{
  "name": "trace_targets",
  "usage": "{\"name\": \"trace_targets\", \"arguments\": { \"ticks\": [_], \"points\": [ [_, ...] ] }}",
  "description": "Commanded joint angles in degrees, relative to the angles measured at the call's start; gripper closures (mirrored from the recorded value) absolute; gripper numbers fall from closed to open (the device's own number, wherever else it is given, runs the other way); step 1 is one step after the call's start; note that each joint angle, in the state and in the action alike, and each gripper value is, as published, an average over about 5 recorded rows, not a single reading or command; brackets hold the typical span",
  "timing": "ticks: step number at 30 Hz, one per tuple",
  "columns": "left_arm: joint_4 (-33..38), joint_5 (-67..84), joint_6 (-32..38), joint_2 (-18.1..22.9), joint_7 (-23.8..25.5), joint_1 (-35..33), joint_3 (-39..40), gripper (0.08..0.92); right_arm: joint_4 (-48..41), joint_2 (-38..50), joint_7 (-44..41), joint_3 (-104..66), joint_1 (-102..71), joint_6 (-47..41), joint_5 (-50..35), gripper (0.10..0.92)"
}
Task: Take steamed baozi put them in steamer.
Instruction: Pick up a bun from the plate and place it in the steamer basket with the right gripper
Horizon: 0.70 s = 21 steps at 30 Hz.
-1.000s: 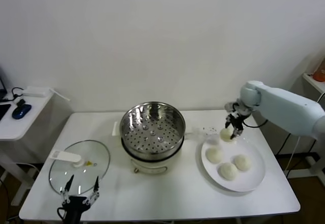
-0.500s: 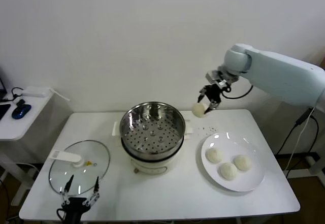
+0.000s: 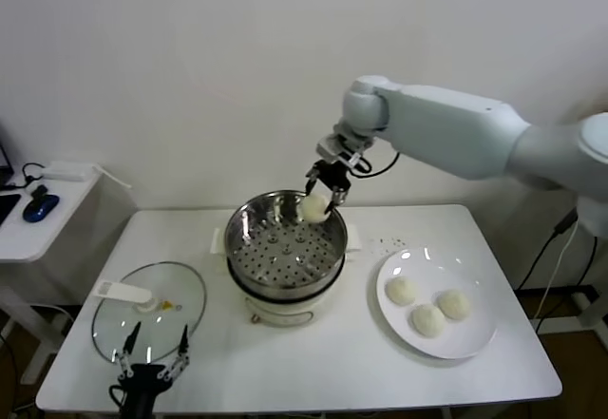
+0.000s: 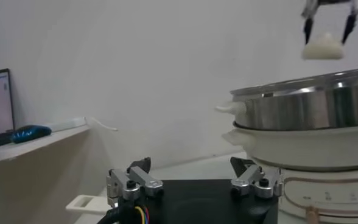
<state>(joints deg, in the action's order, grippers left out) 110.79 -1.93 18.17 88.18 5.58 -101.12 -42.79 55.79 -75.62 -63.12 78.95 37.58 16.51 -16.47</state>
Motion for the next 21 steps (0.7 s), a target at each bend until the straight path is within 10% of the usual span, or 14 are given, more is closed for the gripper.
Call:
{"name": "trace_targets", "arguments": {
  "ticks": [1,21],
  "points": [
    [-0.18,0.11,0.02,-0.07,0.01,0.1,-0.1,0.177,-9.84,-8.45,1.9,-1.27,-5.52,10.54,6.29,0.414],
    [-1.54,-0.03,-0.12,0.03,0.06,1.23,0.03,0.177,-20.7,-12.22,1.56,-4.16,-9.76,17.56,11.13,0.36]
  ]
}}
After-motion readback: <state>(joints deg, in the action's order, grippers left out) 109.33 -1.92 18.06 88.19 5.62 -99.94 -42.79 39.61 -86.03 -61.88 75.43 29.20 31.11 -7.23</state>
